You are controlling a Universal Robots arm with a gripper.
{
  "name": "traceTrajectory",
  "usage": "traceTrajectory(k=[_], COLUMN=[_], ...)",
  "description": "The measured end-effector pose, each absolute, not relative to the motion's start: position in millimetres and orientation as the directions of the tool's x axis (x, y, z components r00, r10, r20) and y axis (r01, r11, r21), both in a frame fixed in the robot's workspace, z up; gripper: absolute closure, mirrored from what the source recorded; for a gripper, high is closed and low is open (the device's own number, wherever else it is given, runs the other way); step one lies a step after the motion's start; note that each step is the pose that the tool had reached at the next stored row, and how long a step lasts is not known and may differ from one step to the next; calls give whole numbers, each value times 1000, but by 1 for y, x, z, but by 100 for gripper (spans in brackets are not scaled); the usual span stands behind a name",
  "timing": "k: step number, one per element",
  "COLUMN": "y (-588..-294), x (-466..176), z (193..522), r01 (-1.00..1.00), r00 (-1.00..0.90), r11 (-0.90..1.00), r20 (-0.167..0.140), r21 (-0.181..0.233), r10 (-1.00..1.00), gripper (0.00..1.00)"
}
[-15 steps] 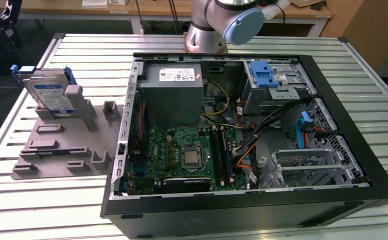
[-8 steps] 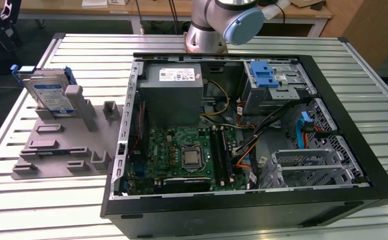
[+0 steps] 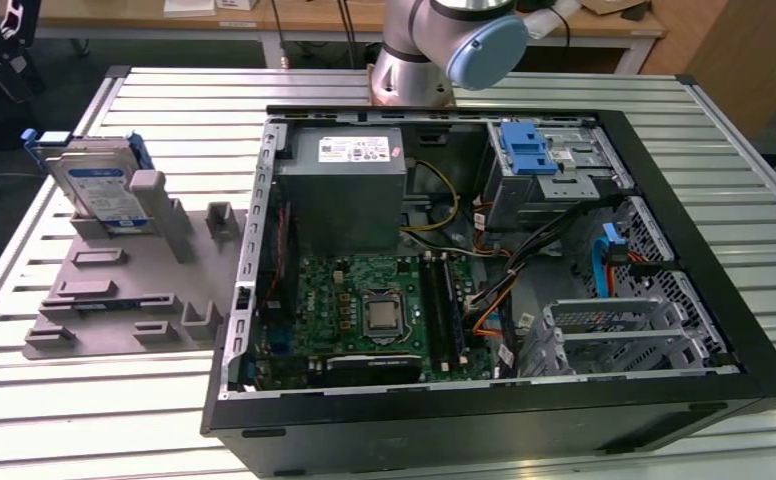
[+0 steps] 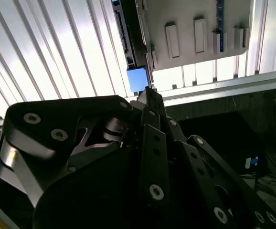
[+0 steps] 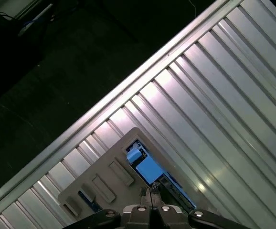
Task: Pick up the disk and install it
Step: 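Pick up the disk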
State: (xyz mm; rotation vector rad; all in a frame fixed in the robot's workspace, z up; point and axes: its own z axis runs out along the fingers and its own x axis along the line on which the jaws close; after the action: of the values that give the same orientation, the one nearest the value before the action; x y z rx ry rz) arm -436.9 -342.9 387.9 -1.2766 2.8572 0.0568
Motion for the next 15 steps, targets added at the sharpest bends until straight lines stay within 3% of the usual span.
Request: traceTrajectory(k=[15], y=[-342], x=[-437], z=[388], r01=[-791], r00=[-611], r11=[611], r20=[-25], r21=[28], r10=[-791], gripper=[89])
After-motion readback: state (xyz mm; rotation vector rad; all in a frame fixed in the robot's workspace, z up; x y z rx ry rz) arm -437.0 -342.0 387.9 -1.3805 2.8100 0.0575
